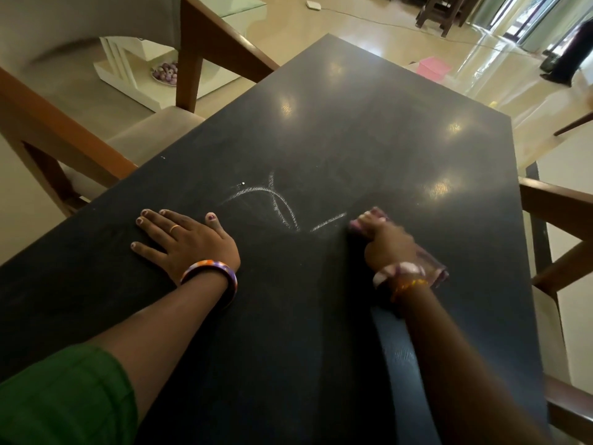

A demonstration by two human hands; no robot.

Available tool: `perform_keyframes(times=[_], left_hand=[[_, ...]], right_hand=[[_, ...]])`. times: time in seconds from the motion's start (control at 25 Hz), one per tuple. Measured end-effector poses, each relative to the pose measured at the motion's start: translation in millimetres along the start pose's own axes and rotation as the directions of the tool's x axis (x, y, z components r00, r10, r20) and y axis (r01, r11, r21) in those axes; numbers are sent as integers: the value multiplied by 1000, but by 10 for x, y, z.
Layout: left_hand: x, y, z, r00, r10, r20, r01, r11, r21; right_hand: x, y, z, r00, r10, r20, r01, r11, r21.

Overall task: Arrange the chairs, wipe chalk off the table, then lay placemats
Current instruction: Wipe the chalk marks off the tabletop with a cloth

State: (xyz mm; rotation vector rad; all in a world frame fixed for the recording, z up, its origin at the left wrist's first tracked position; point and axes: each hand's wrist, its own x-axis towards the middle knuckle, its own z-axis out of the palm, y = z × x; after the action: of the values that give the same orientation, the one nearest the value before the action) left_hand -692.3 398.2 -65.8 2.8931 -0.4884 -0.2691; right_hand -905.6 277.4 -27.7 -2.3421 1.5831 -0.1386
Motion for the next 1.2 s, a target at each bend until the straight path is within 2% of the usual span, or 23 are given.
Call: perform_keyframes(times=[0.08,0.12,0.36,0.44,0.52,0.64,0.72,0.8,0.92,1.0,1.12,1.2], left_hand=[[-1,1,3,1000,2,-3,-2,1000,-5],[-5,-2,1,1000,3,-2,-3,1000,-8],[-3,6,2,1000,1,-3,-1,1000,-4],[-2,4,5,1000,1,-2,-1,1000,-8],[-1,1,8,1000,2,-2,-2,1000,-13],[-7,4,7,1000,1,5,-1,1000,-7],[-9,5,-2,1000,2,9,-2,1000,-7],[-13,4,-12,1000,2,9,-2,1000,-13],[-17,-4,-14,1000,4,2,-4,1000,-10],[-17,-6,-12,1000,5,4,-5,1000,-13],[-6,-5,2,1000,5,1,-5,1000,-9],[-6,-5,3,1000,5,4,-5,1000,-4]], right_hand=[[-430,-202,169,984,-175,11,175,984,22],[-495,-206,217,977,-210,19,211,977,-15],[585,-28,-10,999,-34,10,35,999,-18],[502,-122,117,995,-83,58,81,996,26],[62,-215,264,970,-217,106,209,974,87],[-538,-262,291,937,-321,135,315,947,63],[-436,-237,207,940,-314,132,306,949,76],[-7,-237,119,966,-223,130,214,973,83],[506,-318,50,988,-112,106,113,994,-6],[361,-381,133,984,-136,119,139,990,-13],[-384,-430,346,964,-255,81,253,967,33],[-676,-428,393,949,-296,110,299,954,-10]])
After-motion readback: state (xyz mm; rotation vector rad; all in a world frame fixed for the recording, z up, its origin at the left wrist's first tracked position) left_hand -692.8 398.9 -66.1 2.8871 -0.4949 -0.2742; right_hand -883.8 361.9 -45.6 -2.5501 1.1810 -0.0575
